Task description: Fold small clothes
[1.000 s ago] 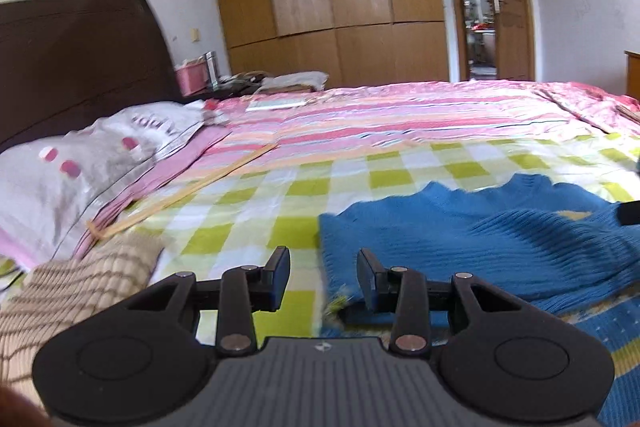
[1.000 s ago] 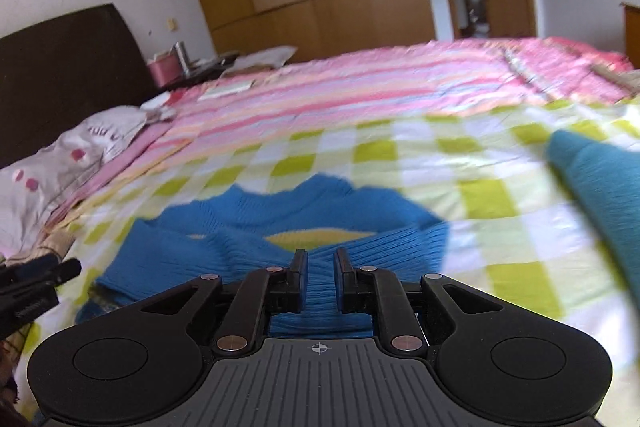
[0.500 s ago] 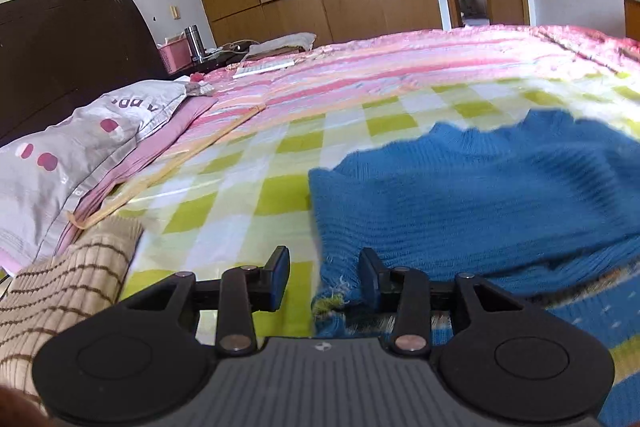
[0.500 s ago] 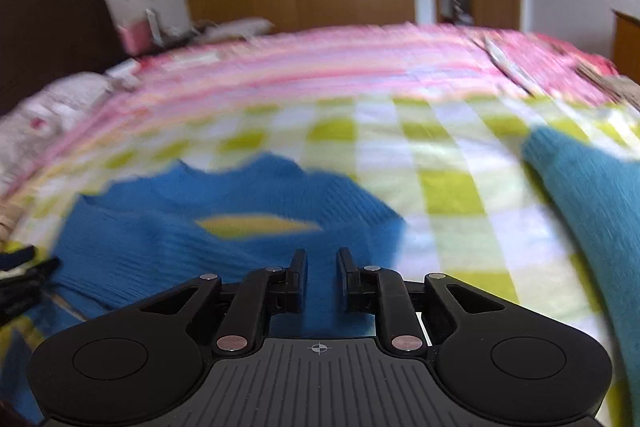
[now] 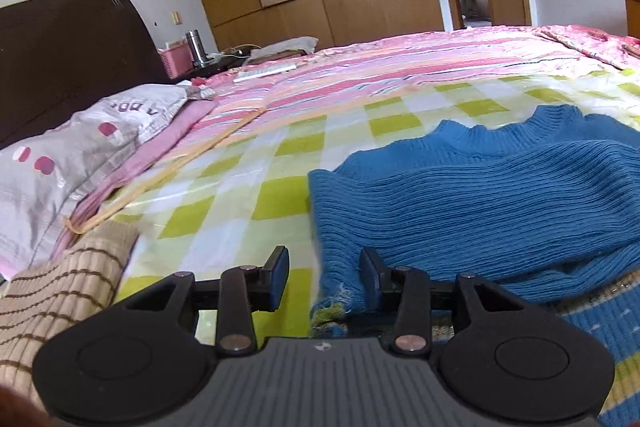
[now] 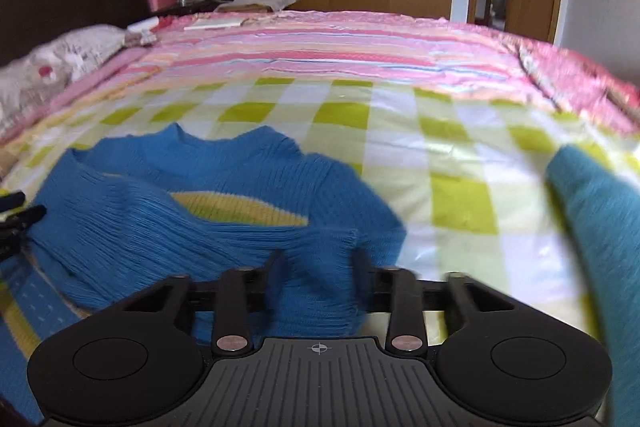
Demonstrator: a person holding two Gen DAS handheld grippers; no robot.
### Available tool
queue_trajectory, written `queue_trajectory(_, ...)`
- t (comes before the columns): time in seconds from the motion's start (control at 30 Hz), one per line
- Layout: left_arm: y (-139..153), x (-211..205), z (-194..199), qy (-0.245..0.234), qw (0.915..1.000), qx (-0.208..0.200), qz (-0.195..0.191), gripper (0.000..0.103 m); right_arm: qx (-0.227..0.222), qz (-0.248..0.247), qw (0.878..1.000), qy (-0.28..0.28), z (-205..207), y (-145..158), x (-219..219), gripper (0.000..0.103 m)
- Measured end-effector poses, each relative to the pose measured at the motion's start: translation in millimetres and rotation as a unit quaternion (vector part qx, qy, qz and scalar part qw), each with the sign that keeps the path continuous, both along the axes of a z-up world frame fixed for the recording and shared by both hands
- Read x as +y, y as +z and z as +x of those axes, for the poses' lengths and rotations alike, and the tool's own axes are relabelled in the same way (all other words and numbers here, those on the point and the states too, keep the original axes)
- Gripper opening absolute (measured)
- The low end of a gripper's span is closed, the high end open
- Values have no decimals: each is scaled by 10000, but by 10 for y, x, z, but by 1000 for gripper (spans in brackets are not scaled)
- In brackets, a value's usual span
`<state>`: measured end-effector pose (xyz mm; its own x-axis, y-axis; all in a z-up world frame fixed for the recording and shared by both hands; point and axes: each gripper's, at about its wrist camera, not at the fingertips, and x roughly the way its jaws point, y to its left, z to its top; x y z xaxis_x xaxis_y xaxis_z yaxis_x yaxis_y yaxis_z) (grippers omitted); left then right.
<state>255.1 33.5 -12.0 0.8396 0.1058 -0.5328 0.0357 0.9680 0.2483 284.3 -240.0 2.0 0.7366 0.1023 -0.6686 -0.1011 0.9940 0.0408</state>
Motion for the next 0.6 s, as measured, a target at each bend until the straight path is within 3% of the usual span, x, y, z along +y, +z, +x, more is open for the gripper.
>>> queue_trajectory(0.07, 9, 15, -13, 56, 10000, -37, -3, 46, -117, 88, 9999, -91, -7, 33, 0, 6)
queue_trajectory(0.2, 7, 61, -16, 217, 9997, -38, -71, 46, -397, 356, 9973, -513, -3, 148, -110, 4)
queue_trajectory(0.37, 7, 39, -50, 184, 9998, -30, 53, 46, -119, 143, 9969, -760, 60, -3, -93, 9)
queue_trajectory(0.4, 20, 48, -61, 186, 9998, -34, 54, 46, -158, 90, 9972, -725, 42, 10, -74, 15)
queue_trajectory(0.6, 130, 151, -201, 247, 9996, -76, -101, 46, -635, -52, 9960, -619, -221, 300, 19, 17)
